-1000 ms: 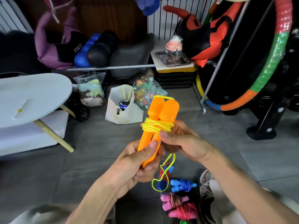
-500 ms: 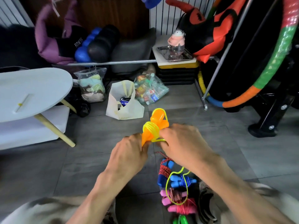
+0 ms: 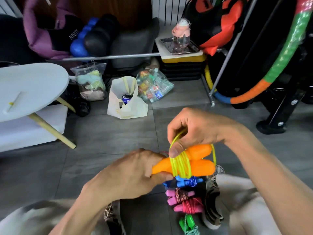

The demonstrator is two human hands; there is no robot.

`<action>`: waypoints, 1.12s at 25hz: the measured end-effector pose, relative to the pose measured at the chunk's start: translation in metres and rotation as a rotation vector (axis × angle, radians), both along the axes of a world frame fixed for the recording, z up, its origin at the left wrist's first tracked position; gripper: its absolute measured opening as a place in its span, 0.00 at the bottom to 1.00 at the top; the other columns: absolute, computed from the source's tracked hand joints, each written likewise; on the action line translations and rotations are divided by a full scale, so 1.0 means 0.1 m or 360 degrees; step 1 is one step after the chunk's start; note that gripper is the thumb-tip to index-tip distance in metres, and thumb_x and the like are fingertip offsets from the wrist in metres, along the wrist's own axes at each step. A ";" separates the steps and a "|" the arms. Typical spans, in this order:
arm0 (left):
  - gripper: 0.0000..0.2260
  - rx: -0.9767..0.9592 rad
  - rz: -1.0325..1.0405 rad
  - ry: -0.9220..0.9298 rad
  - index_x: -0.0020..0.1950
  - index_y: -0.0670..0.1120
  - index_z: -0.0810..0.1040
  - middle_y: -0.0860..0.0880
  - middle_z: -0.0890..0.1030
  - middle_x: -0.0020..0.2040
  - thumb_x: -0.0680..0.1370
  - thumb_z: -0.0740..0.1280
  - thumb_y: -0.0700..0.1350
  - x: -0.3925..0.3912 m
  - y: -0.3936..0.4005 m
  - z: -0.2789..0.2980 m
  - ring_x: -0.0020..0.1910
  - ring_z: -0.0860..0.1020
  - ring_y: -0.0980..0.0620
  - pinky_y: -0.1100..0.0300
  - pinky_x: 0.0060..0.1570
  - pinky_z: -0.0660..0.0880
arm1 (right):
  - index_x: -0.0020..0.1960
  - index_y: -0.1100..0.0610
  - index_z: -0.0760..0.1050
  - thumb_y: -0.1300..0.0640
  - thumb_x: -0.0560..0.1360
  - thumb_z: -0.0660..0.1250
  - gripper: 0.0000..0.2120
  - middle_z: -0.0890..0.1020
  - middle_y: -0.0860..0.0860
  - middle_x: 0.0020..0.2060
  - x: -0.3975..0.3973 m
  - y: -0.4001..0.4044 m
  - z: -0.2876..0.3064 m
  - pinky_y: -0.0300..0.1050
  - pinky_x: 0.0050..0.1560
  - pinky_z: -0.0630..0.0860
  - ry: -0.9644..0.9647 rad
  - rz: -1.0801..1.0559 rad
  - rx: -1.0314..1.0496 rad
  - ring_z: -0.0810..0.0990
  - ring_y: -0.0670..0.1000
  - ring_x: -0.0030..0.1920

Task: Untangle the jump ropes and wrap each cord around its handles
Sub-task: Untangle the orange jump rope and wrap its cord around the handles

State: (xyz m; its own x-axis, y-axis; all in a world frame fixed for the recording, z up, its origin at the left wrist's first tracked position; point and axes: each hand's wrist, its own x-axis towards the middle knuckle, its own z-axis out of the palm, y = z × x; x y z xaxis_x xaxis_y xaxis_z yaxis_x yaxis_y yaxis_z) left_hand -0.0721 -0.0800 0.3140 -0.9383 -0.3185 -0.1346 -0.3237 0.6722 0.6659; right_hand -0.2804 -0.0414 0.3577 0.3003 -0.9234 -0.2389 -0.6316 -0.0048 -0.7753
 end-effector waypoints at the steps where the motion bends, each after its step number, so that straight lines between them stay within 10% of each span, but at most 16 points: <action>1: 0.16 0.0113 -0.0047 0.0086 0.32 0.58 0.67 0.59 0.72 0.28 0.77 0.69 0.52 0.01 0.03 0.03 0.26 0.68 0.59 0.69 0.29 0.60 | 0.39 0.57 0.81 0.52 0.65 0.76 0.09 0.80 0.46 0.29 -0.01 -0.02 -0.04 0.33 0.31 0.68 -0.0230 0.0066 0.0123 0.74 0.40 0.30; 5: 0.13 0.0700 0.0097 0.0579 0.37 0.41 0.77 0.53 0.69 0.28 0.76 0.71 0.48 0.06 0.06 0.13 0.27 0.66 0.59 0.69 0.28 0.62 | 0.34 0.59 0.79 0.62 0.71 0.73 0.08 0.80 0.45 0.26 0.09 -0.02 -0.12 0.31 0.31 0.71 -0.1084 -0.0246 0.0358 0.77 0.38 0.27; 10: 0.10 0.0953 0.0775 0.0789 0.38 0.39 0.76 0.52 0.69 0.26 0.73 0.72 0.45 -0.01 -0.11 0.06 0.23 0.63 0.57 0.65 0.25 0.61 | 0.30 0.53 0.68 0.66 0.79 0.57 0.20 0.65 0.46 0.22 0.34 -0.03 -0.32 0.39 0.26 0.53 -0.0977 -0.0513 0.0183 0.58 0.44 0.23; 15: 0.16 0.0630 0.1136 0.0653 0.31 0.48 0.66 0.52 0.63 0.26 0.75 0.68 0.46 -0.01 -0.21 -0.09 0.25 0.59 0.54 0.61 0.27 0.57 | 0.47 0.50 0.77 0.61 0.80 0.59 0.10 0.68 0.42 0.27 0.50 0.04 -0.43 0.42 0.28 0.57 -0.0540 -0.0593 0.0078 0.63 0.44 0.28; 19: 0.10 -0.0535 0.1262 0.0097 0.41 0.47 0.66 0.44 0.77 0.35 0.78 0.65 0.44 -0.06 -0.23 -0.20 0.37 0.74 0.38 0.55 0.33 0.62 | 0.43 0.54 0.72 0.57 0.79 0.60 0.07 0.72 0.47 0.29 0.53 0.08 -0.43 0.44 0.29 0.66 0.0234 -0.0497 -0.0134 0.72 0.48 0.30; 24: 0.08 -0.0704 0.0885 -0.0573 0.57 0.46 0.72 0.44 0.79 0.52 0.78 0.61 0.43 -0.18 -0.11 -0.29 0.52 0.79 0.40 0.56 0.40 0.67 | 0.41 0.54 0.70 0.59 0.75 0.61 0.05 0.75 0.52 0.37 0.53 0.19 -0.22 0.47 0.37 0.64 0.1037 -0.0047 -0.0418 0.71 0.56 0.39; 28: 0.06 -0.0756 0.0529 -0.0498 0.55 0.52 0.74 0.48 0.79 0.52 0.79 0.63 0.47 -0.23 0.06 -0.28 0.52 0.78 0.45 0.58 0.41 0.65 | 0.49 0.46 0.80 0.47 0.73 0.69 0.06 0.80 0.45 0.41 0.22 0.08 0.02 0.43 0.39 0.63 0.1139 0.0004 -0.0550 0.73 0.46 0.42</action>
